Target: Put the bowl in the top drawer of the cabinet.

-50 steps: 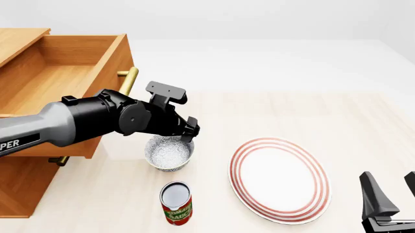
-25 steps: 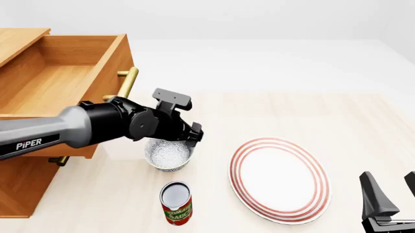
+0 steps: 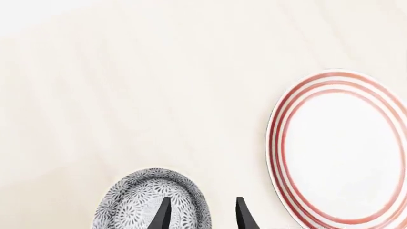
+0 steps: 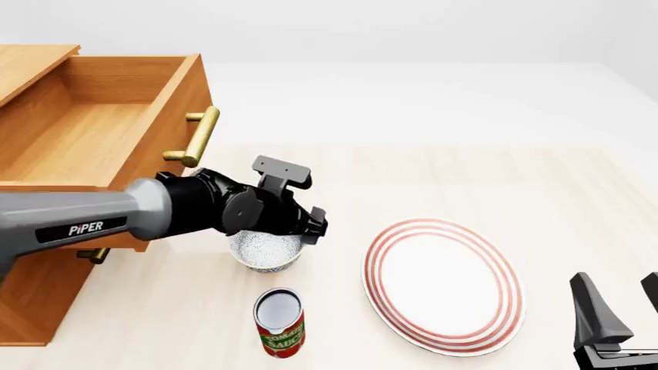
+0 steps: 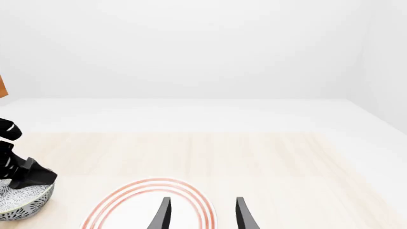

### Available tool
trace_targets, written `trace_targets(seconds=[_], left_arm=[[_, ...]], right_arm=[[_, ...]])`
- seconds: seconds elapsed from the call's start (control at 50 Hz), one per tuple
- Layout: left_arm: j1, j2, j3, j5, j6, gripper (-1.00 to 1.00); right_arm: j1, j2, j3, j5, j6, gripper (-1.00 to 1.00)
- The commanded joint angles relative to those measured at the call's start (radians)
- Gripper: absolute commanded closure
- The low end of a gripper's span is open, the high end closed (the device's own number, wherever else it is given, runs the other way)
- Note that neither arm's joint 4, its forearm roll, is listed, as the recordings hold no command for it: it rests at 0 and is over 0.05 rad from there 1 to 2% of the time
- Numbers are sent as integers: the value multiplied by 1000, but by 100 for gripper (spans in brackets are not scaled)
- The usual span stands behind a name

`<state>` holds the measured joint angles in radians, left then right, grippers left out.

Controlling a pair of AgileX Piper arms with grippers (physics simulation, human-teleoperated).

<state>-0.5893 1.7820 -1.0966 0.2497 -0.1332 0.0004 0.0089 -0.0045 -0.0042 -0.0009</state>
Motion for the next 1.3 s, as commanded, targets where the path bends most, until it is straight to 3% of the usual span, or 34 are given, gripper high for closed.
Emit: trace_targets(seconds=[0.02, 0.1, 0.54, 1.3], left_arm=[[-25, 13, 19, -32, -9, -100], [-40, 23, 29, -37, -47, -100], [-2, 68, 45, -74, -28, -100], [-8, 151, 81, -161, -76, -100]], right_arm=[[0, 0, 0, 0, 0, -100], [0, 0, 0, 0, 0, -100], [0, 0, 0, 0, 0, -100], [0, 0, 0, 0, 0, -100]])
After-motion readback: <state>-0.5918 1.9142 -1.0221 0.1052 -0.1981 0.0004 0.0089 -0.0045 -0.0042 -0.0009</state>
